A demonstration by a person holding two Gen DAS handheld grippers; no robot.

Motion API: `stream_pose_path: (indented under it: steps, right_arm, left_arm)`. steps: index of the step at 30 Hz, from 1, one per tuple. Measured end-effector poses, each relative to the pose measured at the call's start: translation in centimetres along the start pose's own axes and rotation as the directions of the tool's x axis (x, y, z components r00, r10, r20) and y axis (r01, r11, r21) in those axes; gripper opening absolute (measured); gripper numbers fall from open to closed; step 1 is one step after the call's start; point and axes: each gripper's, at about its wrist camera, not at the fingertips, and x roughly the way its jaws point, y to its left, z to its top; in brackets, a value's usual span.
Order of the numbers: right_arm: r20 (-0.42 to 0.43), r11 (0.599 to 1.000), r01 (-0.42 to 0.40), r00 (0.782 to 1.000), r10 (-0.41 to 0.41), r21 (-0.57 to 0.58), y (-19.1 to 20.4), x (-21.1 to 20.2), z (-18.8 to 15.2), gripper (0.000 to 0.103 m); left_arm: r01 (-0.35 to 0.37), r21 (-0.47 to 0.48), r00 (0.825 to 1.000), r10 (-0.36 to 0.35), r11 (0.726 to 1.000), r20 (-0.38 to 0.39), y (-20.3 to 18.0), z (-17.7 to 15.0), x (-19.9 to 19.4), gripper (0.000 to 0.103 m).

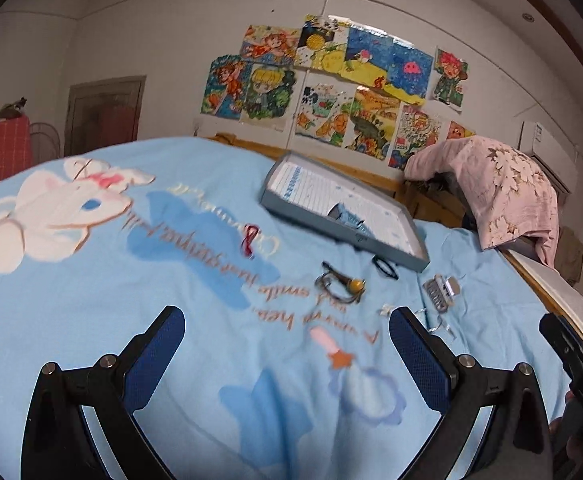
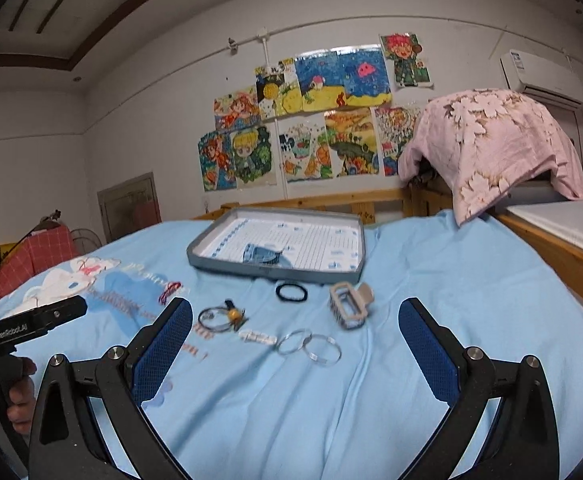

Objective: Organize jewelry
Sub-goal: 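Withdraw both grippers from the tray back over the bed, then grasp the brown cord with yellow bead with the left gripper while the right grasps a hoop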

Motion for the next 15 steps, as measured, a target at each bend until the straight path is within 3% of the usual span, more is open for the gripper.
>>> stream_pose_path:
  steps: [7, 15]
  right_arm:
    - [-0.083, 1.0, 0.018, 0.996, -0.018, 0.003, 0.9, -0.1, -1.8, 0.101]
    - [-0.123, 0.999, 0.034, 0.992, -0.032, 0.018, 0.6, 0.6, -2.3, 0.101]
  left_arm:
    - [-0.013, -0.044, 0.996, 0.009, 0.999, -0.083, 1.7, -0.6, 0.9, 0.103]
    - [-0.005, -0.016, 0.994, 0.003, 1.0, -0.113, 1.0, -0.9, 1.5, 0.103]
